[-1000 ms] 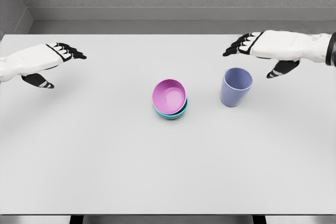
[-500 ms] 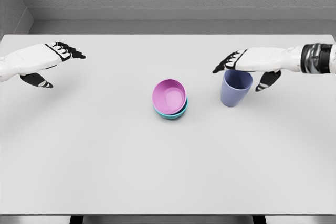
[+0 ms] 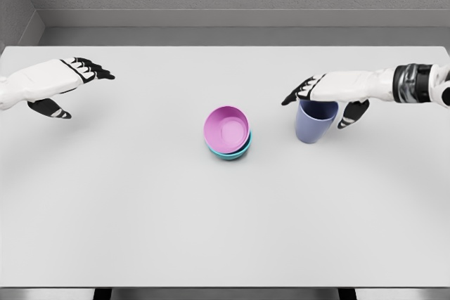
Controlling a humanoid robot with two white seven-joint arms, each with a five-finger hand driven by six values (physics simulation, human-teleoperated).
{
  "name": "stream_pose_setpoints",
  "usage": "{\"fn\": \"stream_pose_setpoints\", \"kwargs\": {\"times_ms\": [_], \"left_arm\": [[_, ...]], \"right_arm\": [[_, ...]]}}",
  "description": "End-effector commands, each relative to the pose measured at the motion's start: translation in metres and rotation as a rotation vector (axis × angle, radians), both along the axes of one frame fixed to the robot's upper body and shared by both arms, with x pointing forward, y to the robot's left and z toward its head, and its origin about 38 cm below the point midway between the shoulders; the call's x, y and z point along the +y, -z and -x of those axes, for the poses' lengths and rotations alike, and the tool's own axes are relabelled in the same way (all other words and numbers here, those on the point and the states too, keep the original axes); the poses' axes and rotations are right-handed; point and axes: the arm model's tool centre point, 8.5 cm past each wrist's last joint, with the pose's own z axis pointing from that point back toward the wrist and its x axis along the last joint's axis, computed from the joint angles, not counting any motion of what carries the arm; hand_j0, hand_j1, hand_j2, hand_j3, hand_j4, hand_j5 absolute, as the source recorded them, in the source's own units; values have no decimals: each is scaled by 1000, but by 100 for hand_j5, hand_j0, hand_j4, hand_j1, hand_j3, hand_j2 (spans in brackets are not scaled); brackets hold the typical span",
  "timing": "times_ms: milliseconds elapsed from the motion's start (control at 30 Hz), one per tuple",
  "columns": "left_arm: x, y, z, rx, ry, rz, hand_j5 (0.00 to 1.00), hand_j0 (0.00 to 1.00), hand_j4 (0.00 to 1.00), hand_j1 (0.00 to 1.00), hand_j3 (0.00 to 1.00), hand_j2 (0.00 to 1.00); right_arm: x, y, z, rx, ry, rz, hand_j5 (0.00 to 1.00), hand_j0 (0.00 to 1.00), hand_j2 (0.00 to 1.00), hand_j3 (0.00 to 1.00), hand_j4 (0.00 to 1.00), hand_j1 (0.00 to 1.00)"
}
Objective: Stacking bowl and cup with both arms
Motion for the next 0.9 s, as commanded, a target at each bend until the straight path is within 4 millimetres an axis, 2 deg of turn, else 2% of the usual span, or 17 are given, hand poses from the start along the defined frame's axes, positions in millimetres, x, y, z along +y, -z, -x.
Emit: {"fn": "stream_pose_setpoints", "kwargs": {"times_ms": [0,167,200,267,367,500,800,867], "left_arm": [[0,-1,0,-1,-2,5,100,100,100,100,100,100],[0,-1,0,-1,-1,6,100,100,100,100,100,100],[0,-1,0,0,-3,6,100,100,100,100,100,100],[0,-1,0,0,-3,6,100,100,100,100,100,100],[0,0,0,1,-2,5,100,100,100,100,100,100],[0,0,0,1,-1,6,100,100,100,100,100,100],[0,0,0,1,-1,6,100,100,100,100,100,100],[0,0,0,1,-1,6,100,100,100,100,100,100]], "right_arm": [[0,2,0,6,3,-2,100,100,100,100,100,100],[0,5,0,15,6,2,100,100,100,100,100,100],[0,5,0,15,4,1,93,93,93,93,93,93],[0,5,0,14,4,2,72,72,72,72,72,72],[1,5,0,13,0,1,64,64,64,64,64,64],[1,4,0,12,0,1,60,60,60,60,60,60],[0,-10,-3,-18,-4,-9,60,60,60,60,60,60],[-1,-20,-4,-43,-3,-29,60,60,60,60,60,60]]}}
